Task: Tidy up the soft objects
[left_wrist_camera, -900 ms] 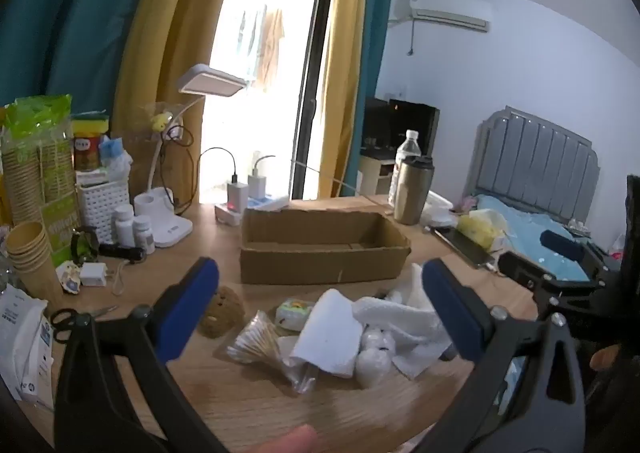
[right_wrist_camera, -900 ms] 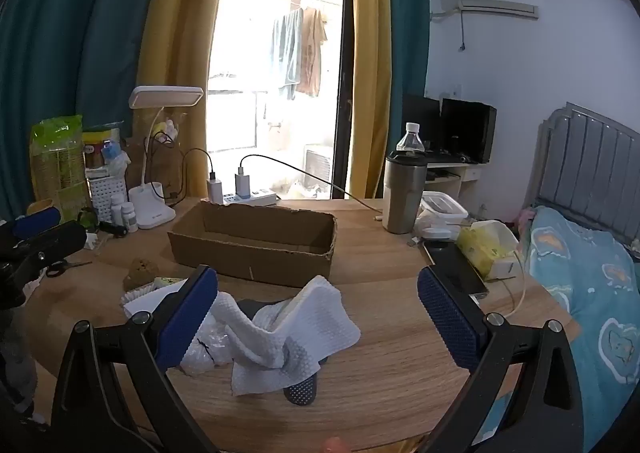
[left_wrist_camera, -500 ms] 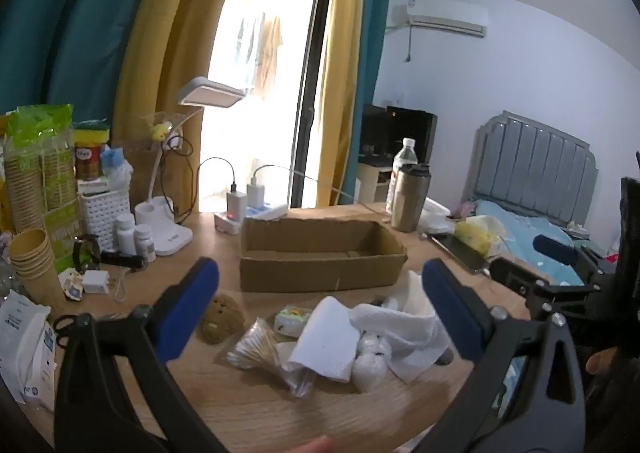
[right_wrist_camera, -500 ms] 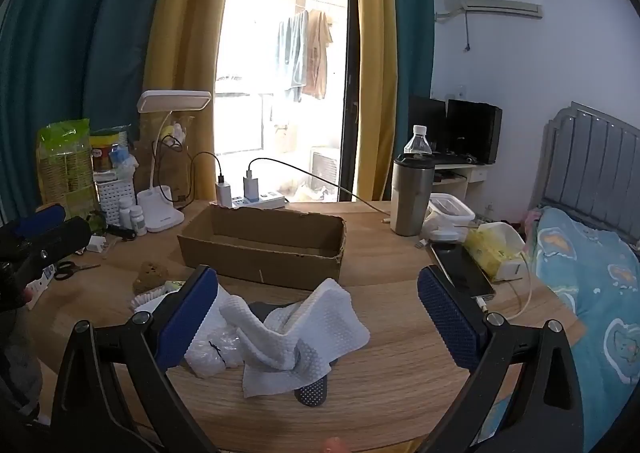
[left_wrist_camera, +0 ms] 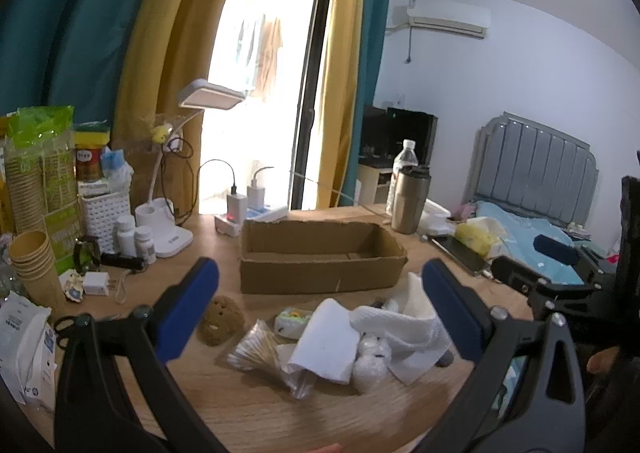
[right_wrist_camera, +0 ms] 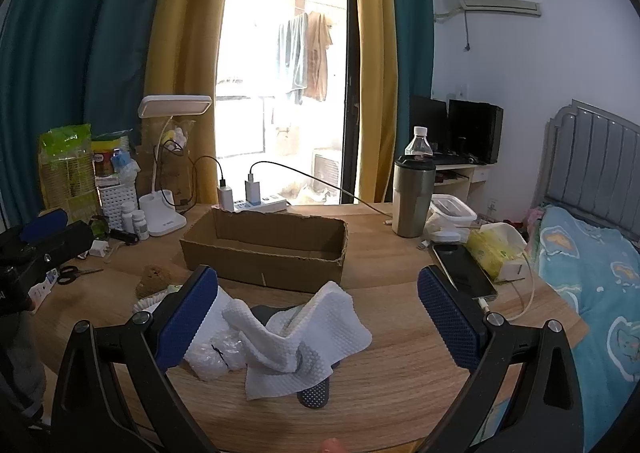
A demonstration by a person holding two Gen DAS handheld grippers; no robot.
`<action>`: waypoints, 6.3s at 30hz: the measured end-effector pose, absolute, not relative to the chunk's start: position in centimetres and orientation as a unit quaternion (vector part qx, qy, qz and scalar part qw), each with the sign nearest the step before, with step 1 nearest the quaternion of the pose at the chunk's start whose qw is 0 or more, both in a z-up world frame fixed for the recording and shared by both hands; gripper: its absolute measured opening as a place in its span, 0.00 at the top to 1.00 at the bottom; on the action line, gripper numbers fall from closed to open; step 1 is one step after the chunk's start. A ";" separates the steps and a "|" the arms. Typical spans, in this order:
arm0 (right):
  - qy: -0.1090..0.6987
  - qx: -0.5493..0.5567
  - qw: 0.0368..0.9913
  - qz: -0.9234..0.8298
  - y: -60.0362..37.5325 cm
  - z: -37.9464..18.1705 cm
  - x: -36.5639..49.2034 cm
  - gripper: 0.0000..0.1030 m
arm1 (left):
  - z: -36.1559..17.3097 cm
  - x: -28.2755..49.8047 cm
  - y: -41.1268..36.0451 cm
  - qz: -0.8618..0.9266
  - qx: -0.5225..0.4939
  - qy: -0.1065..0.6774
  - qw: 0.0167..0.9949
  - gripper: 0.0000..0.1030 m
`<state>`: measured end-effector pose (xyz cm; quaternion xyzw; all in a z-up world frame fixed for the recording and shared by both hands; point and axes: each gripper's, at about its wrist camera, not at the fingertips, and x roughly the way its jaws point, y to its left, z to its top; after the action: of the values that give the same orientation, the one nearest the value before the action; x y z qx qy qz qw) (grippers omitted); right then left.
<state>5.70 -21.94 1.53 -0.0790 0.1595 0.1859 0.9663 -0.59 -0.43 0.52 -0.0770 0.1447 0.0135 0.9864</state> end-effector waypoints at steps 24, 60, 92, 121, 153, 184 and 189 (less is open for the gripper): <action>0.155 -0.076 0.966 0.190 -21.9 1.7 5.5 0.01 | 0.7 -1.0 0.1 0.004 -0.091 0.146 0.985 0.01; 0.155 -0.075 0.966 0.191 -21.9 1.6 5.5 0.01 | 0.6 -1.1 0.2 0.005 -0.092 0.146 0.985 0.01; 0.228 -0.074 0.951 0.194 -21.8 -3.8 10.2 0.01 | -4.1 3.0 0.3 -0.002 -0.093 0.227 0.969 0.01; 0.303 -0.064 0.916 0.255 -19.8 -8.8 14.1 0.23 | -9.5 9.0 -1.4 -0.025 -0.066 0.335 0.940 0.60; 0.240 -0.076 0.935 0.249 -20.6 -3.6 12.3 0.88 | -3.6 6.0 -1.2 -0.065 -0.074 0.261 0.960 0.95; 0.212 -0.073 0.939 0.262 -19.7 1.9 17.3 0.88 | 2.2 9.4 0.4 -0.059 -0.071 0.224 0.970 0.95; 0.211 -0.073 0.938 0.266 -19.3 2.3 18.6 0.88 | 2.8 11.1 0.8 -0.058 -0.069 0.227 0.970 0.95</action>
<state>18.62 -19.25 2.33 -0.0734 0.2106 0.2664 0.9377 11.13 0.77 2.84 -0.0694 0.2270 -0.0578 0.9697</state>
